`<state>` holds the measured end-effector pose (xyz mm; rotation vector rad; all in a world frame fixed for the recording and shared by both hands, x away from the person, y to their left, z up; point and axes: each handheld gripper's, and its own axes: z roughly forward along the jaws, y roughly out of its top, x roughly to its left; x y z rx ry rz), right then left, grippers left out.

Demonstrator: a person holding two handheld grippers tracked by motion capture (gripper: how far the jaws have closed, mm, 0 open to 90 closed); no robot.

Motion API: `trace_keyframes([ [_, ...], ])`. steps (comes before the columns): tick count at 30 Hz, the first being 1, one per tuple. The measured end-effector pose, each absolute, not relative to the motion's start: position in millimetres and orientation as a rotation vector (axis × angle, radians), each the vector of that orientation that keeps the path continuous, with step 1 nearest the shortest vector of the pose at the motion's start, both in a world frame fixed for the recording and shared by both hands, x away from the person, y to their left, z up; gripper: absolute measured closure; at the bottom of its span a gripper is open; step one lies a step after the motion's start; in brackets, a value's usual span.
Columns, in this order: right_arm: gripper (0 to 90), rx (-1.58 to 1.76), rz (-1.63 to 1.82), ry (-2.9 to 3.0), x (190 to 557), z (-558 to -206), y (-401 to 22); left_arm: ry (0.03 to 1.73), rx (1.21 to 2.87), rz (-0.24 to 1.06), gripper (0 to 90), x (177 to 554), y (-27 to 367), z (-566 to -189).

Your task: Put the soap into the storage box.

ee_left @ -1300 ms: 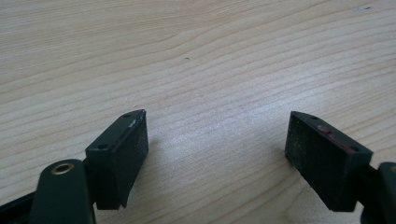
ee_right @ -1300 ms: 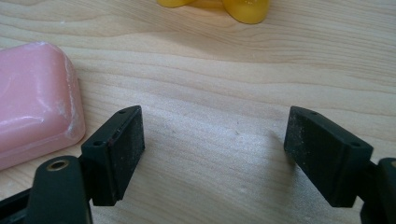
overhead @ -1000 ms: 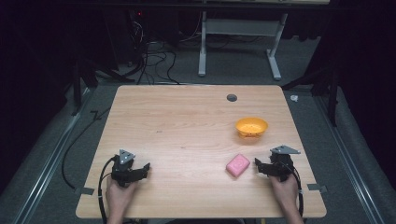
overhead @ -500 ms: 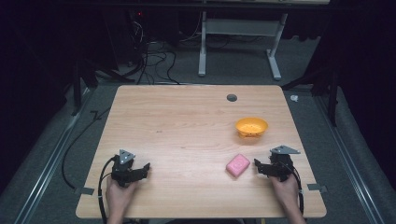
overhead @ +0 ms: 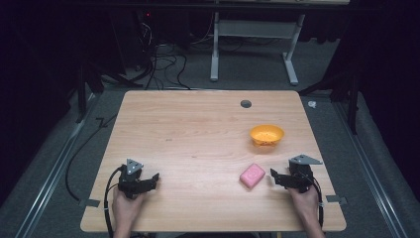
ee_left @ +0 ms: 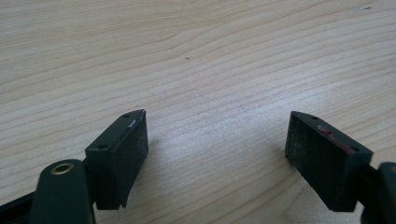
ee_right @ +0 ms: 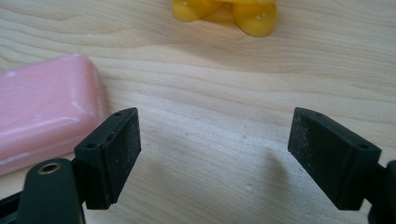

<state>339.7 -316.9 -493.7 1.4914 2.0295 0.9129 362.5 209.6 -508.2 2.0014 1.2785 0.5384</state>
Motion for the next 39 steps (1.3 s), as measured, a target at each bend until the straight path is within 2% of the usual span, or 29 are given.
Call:
trace_keyframes([
  [19,16.8,1.376,1.038,2.076,326,-474,-289,1.279,2.001,0.538,21.7,362,210,-508],
  [39,15.3,1.267,1.067,2.180,327,-473,-256,1.278,2.001,0.538,21.6,362,210,-508],
])
